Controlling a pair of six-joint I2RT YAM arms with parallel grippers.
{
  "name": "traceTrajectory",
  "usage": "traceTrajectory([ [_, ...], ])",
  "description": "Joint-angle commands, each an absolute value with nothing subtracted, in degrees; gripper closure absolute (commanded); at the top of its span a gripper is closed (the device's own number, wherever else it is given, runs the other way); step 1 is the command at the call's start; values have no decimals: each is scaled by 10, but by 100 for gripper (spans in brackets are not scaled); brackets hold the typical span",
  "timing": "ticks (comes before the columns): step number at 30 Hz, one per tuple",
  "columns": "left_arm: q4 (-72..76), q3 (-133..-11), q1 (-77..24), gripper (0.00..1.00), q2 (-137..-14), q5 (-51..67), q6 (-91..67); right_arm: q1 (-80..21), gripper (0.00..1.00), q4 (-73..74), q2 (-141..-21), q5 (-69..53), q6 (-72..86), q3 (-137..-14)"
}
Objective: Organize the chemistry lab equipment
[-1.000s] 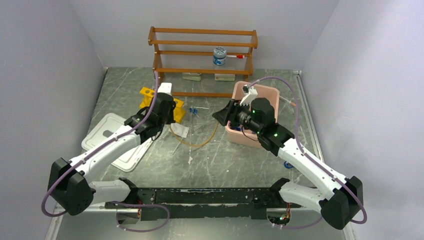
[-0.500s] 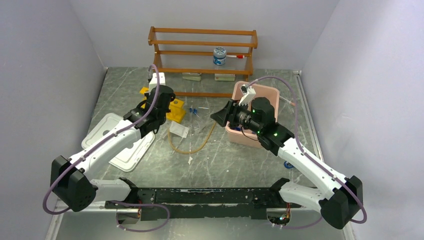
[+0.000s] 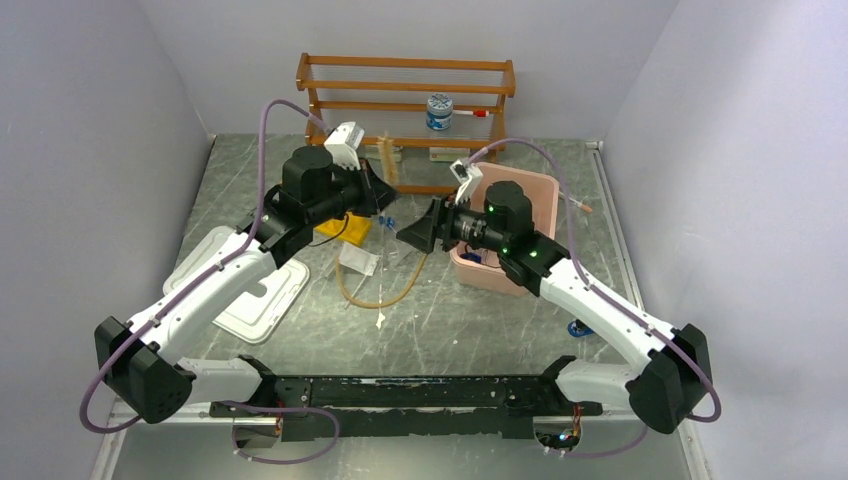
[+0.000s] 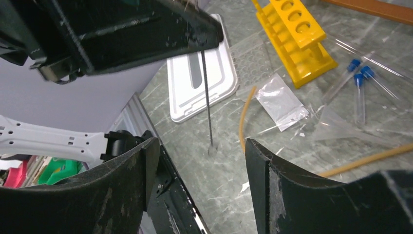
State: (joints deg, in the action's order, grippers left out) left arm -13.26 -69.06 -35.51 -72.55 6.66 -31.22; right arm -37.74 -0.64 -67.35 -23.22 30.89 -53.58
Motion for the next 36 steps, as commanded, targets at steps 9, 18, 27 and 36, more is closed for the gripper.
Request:
traceTrajectory([
  [9,-55,-649,-355,95,-719,198,-357,-384,65,-52,-750,-223,351,-585],
  [18,-97,-663,-355,41,-714,181,-344,-383,100,-85,-702,-188,367,-550],
  [27,-115,-671,-354,10,-692,136,-293,-366,100,94,-658,64,368,-567],
  [36,-138,-664,-353,3,-711,86,-240,-269,100,222,-705,121,415,-577],
])
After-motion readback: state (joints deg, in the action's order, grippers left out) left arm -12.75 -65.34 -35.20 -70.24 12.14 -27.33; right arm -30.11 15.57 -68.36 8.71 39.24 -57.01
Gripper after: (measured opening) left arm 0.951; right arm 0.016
